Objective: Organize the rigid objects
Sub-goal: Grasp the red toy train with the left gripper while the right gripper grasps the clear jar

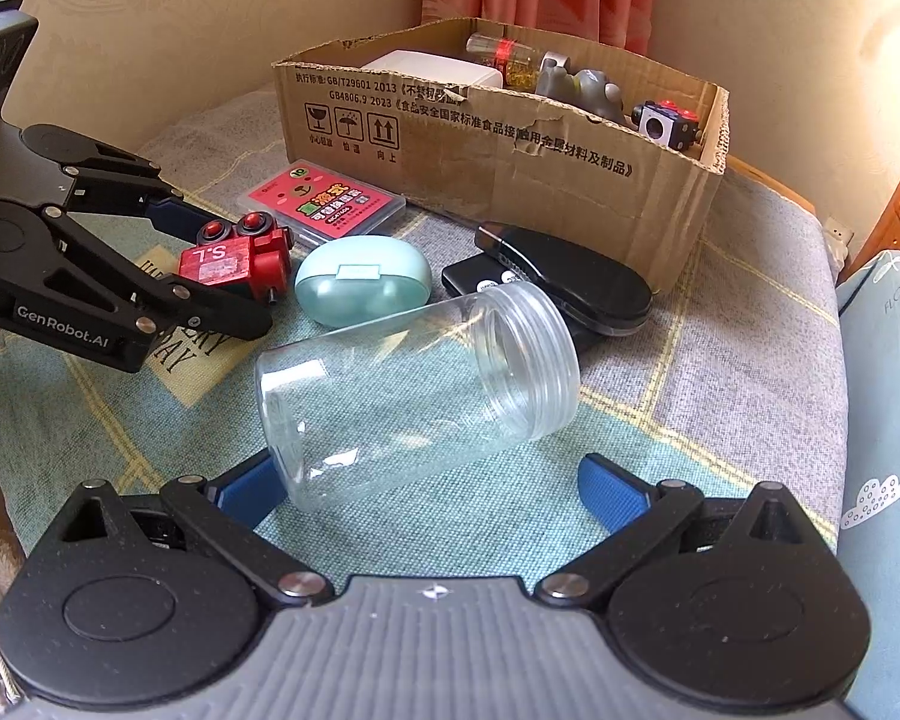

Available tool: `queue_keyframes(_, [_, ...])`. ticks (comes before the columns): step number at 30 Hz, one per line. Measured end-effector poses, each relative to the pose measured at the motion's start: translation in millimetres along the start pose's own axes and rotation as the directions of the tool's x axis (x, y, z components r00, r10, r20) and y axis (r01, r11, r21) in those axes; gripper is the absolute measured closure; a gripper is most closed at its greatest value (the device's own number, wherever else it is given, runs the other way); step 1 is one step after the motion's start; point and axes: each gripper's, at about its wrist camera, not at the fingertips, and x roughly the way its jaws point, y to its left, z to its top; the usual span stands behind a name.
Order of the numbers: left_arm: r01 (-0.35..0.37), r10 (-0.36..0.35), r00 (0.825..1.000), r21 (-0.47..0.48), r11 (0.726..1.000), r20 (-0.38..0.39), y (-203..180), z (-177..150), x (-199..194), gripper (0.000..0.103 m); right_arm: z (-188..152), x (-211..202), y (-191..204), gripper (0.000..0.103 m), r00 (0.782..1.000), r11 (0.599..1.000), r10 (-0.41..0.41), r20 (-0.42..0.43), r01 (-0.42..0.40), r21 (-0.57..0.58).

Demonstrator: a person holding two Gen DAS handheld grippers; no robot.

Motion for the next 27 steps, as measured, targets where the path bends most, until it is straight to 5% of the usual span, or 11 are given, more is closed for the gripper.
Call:
queue_keyframes(9, [-0.029, 0.028, 1.000, -0.032, 0.999, -0.012, 1, -7, -9, 0.054, 2, 0, 0, 0.000, 1.000, 1.000, 0.004, -0.010, -0.004, -0.006])
queue_keyframes(16, [-0.039, 0.039, 0.999, -0.070, 0.997, -0.014, 6, -18, -18, 0.054, 10, -2, 0, 0.000, 0.998, 0.997, 0.051, -0.023, -0.052, -0.057])
queue_keyframes(27, [-0.051, 0.051, 0.999, -0.060, 0.997, -0.004, 5, -16, -14, 0.053, 27, -1, 6, 0.000, 1.000, 0.986, 0.017, -0.001, -0.017, -0.168])
